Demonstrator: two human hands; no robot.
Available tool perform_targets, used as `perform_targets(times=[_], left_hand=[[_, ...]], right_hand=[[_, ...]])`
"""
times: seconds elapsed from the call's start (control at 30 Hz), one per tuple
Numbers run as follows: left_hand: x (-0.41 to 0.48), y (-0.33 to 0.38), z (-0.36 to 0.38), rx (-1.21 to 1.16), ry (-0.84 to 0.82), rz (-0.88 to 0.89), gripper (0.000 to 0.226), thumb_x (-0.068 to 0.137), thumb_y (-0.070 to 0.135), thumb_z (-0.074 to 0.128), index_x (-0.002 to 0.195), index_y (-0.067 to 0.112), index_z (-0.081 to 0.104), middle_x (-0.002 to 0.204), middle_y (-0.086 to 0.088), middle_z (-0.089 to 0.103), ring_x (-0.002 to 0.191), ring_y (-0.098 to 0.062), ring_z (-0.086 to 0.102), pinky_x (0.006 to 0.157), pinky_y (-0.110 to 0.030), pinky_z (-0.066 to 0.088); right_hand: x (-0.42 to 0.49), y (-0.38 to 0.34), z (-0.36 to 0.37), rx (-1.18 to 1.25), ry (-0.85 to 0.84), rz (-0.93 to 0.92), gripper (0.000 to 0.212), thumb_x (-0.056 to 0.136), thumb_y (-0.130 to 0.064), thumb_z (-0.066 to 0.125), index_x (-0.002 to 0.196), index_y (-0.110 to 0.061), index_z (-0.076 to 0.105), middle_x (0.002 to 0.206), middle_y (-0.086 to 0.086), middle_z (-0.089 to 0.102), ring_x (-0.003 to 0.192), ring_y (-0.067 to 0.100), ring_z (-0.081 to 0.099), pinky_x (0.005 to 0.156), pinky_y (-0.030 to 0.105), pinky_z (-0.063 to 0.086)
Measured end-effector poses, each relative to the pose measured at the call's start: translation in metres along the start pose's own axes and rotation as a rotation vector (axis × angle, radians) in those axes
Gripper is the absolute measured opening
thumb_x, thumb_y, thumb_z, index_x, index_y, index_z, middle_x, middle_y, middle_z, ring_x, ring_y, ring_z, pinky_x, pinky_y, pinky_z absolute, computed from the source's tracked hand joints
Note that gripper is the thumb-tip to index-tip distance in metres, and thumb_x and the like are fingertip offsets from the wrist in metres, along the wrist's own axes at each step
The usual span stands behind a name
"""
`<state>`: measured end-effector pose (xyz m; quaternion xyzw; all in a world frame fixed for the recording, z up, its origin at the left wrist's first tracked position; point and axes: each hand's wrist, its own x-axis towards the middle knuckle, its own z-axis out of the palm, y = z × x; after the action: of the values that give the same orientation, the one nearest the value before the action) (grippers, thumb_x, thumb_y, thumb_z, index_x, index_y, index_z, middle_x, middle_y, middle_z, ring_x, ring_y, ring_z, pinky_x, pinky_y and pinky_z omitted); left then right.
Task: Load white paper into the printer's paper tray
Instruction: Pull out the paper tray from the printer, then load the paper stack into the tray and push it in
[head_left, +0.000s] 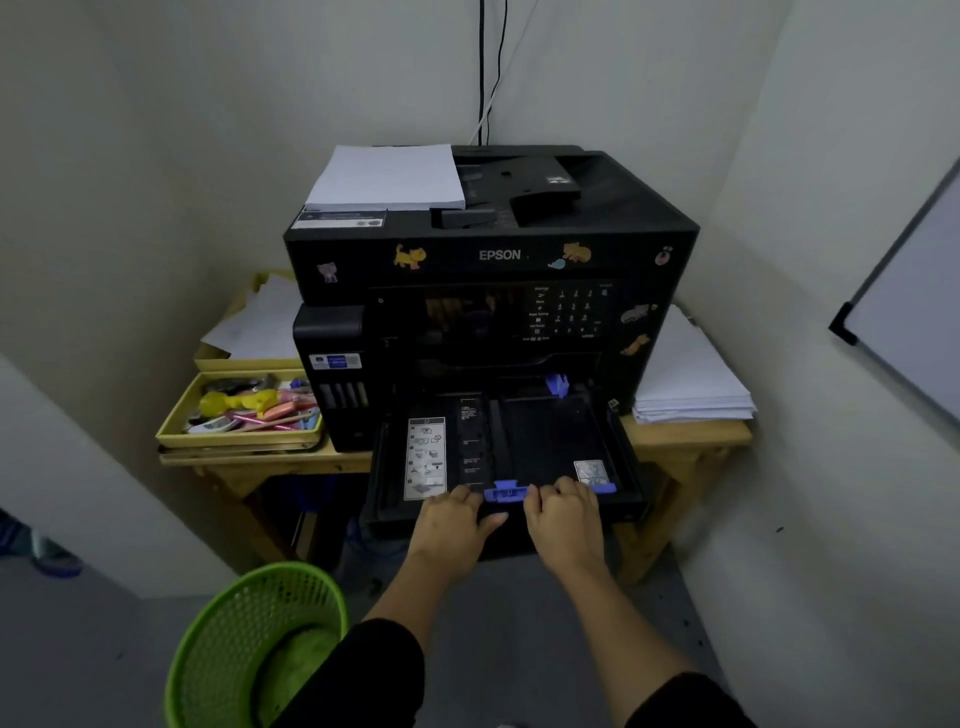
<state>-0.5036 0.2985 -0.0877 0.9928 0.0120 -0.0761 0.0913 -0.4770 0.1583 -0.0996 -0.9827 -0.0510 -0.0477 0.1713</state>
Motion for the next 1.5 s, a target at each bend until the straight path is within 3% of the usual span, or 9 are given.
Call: perform_targets(times=[0.13,0.4,0.67,0.83,0.93,1.03,1.17,1.33,1.5], left_hand=[[-0.017,0.010,0.003,0.026,-0.029,-0.010,0.051,0.097,0.051,0.035,0.128,0.015,0.054,0.121,-0.003,0.058,0.110,-0.019,0.059,0.096,-0.030,0.042],[-0.031,0.014,0.000,0.019,-0.048,-0.013,0.054,0.098,0.050,0.031,0.135,0.014,0.048,0.132,-0.007,0.054,0.118,-0.021,0.055,0.102,-0.032,0.042],[-0.042,0.016,0.009,0.065,0.000,-0.016,0.057,0.099,0.049,0.027,0.142,0.013,0.038,0.143,-0.005,0.047,0.140,-0.024,0.033,0.117,-0.037,0.022],[-0.042,0.022,0.000,0.054,0.042,-0.029,0.052,0.099,0.051,0.026,0.115,0.015,0.060,0.115,-0.003,0.066,0.108,-0.020,0.059,0.097,-0.033,0.044],[-0.037,0.024,-0.011,-0.041,0.079,-0.063,0.051,0.098,0.050,0.028,0.107,0.013,0.061,0.105,-0.005,0.067,0.094,-0.020,0.065,0.082,-0.032,0.051],[-0.018,0.022,-0.025,-0.160,0.169,-0.068,0.044,0.100,0.044,0.030,0.121,0.011,0.050,0.118,-0.008,0.062,0.109,-0.021,0.058,0.093,-0.031,0.048],[0.022,0.016,-0.062,-0.127,0.343,-0.035,0.051,0.100,0.042,0.032,0.140,0.010,0.033,0.137,-0.007,0.050,0.130,-0.021,0.041,0.107,-0.029,0.036],[0.081,0.010,-0.139,-0.075,0.643,-0.029,0.048,0.097,0.041,0.041,0.134,0.010,0.045,0.135,-0.006,0.051,0.128,-0.022,0.043,0.105,-0.031,0.037],[0.125,-0.007,-0.223,-0.086,0.887,-0.052,0.045,0.095,0.036,0.047,0.128,0.005,0.051,0.129,-0.011,0.056,0.123,-0.028,0.046,0.103,-0.036,0.039]], right_hand=[[-0.021,0.002,-0.004,0.018,0.020,0.034,0.030,0.090,-0.020,0.057,0.077,0.001,0.075,0.075,0.015,0.068,0.078,0.029,0.064,0.082,0.040,0.050],[-0.033,0.007,-0.011,0.028,0.020,-0.014,0.041,0.100,-0.028,0.036,0.104,-0.006,0.070,0.104,0.009,0.066,0.102,0.021,0.057,0.099,0.032,0.039],[-0.036,0.007,-0.005,0.023,0.052,-0.008,0.038,0.100,-0.027,0.038,0.105,-0.007,0.069,0.105,0.011,0.066,0.103,0.025,0.057,0.103,0.036,0.039],[-0.034,0.004,-0.006,-0.023,0.079,0.022,0.034,0.095,-0.030,0.046,0.100,-0.007,0.070,0.099,0.011,0.068,0.097,0.025,0.061,0.093,0.036,0.046],[-0.026,-0.001,-0.011,-0.061,0.088,0.057,0.026,0.088,-0.030,0.058,0.088,-0.007,0.072,0.087,0.011,0.069,0.087,0.026,0.065,0.078,0.038,0.051],[-0.007,-0.009,-0.019,-0.065,0.140,0.099,0.021,0.085,-0.026,0.064,0.081,-0.007,0.071,0.080,0.012,0.070,0.079,0.030,0.064,0.068,0.040,0.051],[0.040,-0.028,-0.042,0.045,0.237,0.077,0.026,0.092,-0.026,0.052,0.099,-0.007,0.069,0.100,0.013,0.068,0.097,0.031,0.060,0.080,0.042,0.047],[0.116,-0.065,-0.086,0.206,0.376,-0.011,0.029,0.095,-0.028,0.045,0.113,-0.010,0.061,0.114,0.010,0.063,0.109,0.027,0.054,0.090,0.039,0.044],[0.185,-0.116,-0.138,0.370,0.532,-0.146,0.025,0.094,-0.021,0.048,0.108,-0.006,0.062,0.110,0.013,0.064,0.106,0.031,0.054,0.088,0.039,0.044]])
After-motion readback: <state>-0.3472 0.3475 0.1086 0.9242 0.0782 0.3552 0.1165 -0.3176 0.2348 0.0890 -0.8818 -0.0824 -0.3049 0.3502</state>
